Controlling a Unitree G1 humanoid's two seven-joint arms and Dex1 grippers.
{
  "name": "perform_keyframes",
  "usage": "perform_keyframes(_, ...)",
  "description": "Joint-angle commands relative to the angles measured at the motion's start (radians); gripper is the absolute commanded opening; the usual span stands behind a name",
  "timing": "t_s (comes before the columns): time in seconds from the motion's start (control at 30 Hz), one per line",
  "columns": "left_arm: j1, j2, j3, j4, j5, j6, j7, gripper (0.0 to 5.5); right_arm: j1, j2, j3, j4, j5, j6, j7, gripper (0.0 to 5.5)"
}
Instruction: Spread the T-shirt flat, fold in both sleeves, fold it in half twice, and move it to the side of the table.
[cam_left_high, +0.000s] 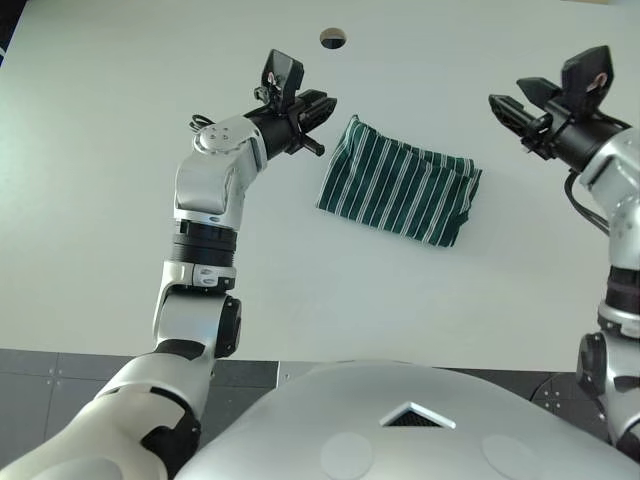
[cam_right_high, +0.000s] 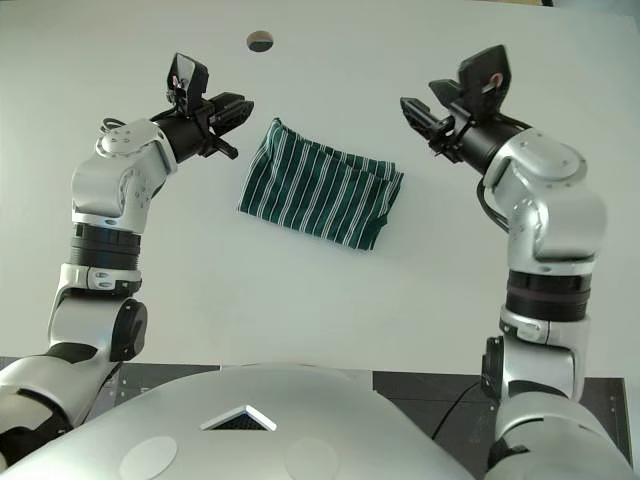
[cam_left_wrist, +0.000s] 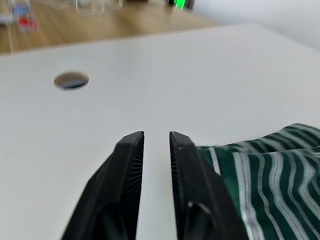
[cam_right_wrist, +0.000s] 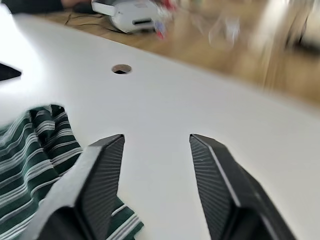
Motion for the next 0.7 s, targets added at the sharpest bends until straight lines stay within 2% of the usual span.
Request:
perform_keyframes(0.03, 0.056, 0.022, 0.013, -0.076, 0.027, -0.058, 0.033, 0.33, 0.073, -0.022, 0.202, -0.08, -0.234, -0.224, -0.016, 1.73)
perform_keyframes(0.1, 0.09, 0.031, 0.024, -0.124, 0.078, -0.12, 0.101, 0.1, 0.079, 0.0, 0.287, -0.054, -0.342, -0.294, -0.043, 1.37)
perform_keyframes(0.17, 0.144, 0.033, 0.033, -0.193, 0.139, -0.183, 0.184, 0.1, 0.071, 0.04, 0.35, -0.002, -0.436, -0.341, -0.09, 0.98)
perform_keyframes(0.3, 0.287, 0.021, -0.004, -0.356, 0.21, -0.22, 0.266, 0.1, 0.076, 0.11, 0.417, 0.067, -0.558, -0.364, -0.165, 0.14)
perform_keyframes(0.53, 0.365, -0.026, -0.04, -0.432, 0.222, -0.232, 0.3, 0.1, 0.064, 0.206, 0.461, 0.17, -0.65, -0.368, -0.22, 0.14)
perform_keyframes(0.7, 0.374, -0.038, -0.075, -0.444, 0.225, -0.247, 0.29, 0.1, 0.036, 0.225, 0.532, 0.261, -0.778, -0.379, -0.24, 0.14)
